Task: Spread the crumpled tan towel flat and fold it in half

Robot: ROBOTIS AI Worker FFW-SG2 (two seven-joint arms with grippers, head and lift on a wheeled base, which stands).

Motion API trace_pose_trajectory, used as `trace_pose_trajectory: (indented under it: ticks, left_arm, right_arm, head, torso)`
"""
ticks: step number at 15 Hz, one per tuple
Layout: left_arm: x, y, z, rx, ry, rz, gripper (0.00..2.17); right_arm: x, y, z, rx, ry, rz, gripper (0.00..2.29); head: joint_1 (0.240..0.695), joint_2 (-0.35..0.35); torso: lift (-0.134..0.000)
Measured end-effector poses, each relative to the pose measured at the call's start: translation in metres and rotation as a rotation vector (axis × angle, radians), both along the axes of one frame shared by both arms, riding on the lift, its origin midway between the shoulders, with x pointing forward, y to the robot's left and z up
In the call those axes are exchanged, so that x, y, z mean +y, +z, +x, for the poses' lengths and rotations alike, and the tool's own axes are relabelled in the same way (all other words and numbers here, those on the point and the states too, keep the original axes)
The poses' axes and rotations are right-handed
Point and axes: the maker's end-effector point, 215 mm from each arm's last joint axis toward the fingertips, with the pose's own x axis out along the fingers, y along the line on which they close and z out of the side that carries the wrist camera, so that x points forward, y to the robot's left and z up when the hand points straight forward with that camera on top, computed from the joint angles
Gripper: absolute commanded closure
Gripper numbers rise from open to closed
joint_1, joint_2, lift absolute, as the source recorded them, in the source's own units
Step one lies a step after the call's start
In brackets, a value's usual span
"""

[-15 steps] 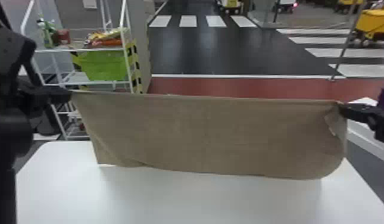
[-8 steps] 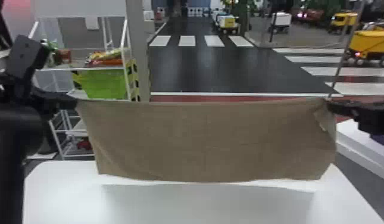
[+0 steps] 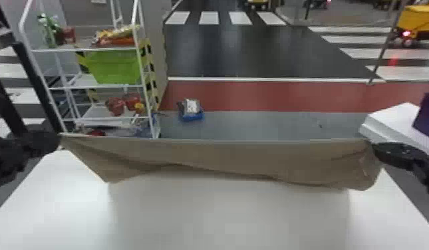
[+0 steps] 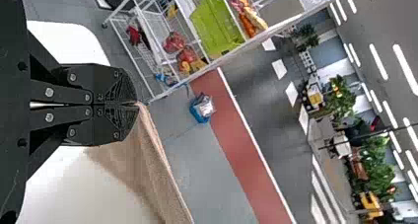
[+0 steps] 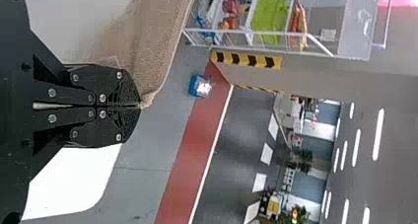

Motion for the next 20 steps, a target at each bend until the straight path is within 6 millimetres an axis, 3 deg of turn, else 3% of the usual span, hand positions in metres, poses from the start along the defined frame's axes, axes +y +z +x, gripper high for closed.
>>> trace_pose_trajectory:
  ticks: [1,2,6,10,14,20]
  left_arm:
    - [0.007,-0.018,-0.017,0.019,-0.015,0.034,1.89]
    - [0.013,-0.035,-0.032,0.038,-0.030,0.051,1.89]
    - [0.028,-0.092,-0.074,0.109,-0.139,0.177,1.89]
    - [0.023,-0.129,-0.101,0.171,-0.263,0.270,1.89]
    - [0.022,-0.146,-0.120,0.207,-0.349,0.328,1.89]
    - [0.038,-0.157,-0.151,0.227,-0.419,0.385,1.89]
  right_arm:
    - [0.005,-0.017,-0.015,0.004,0.029,-0.022,1.77]
    - [0.009,-0.033,-0.027,0.015,0.054,-0.036,1.77]
    - [0.026,-0.094,-0.069,0.075,0.142,-0.087,1.77]
    - [0.044,-0.136,-0.093,0.135,0.206,-0.119,1.77]
    - [0.057,-0.165,-0.114,0.189,0.258,-0.135,1.77]
    - [0.060,-0.174,-0.137,0.210,0.311,-0.141,1.77]
  head:
    - [0.659,0.050]
    - [0.692,0.062]
    - [0.695,0.103]
    - [0.695,0.134]
    - [0.695,0.161]
    - [0.695,0.206]
  torso:
    - [-0.123]
    - [-0.123]
    - [-0.123]
    - [-0.123]
    - [-0.123]
    - [-0.123]
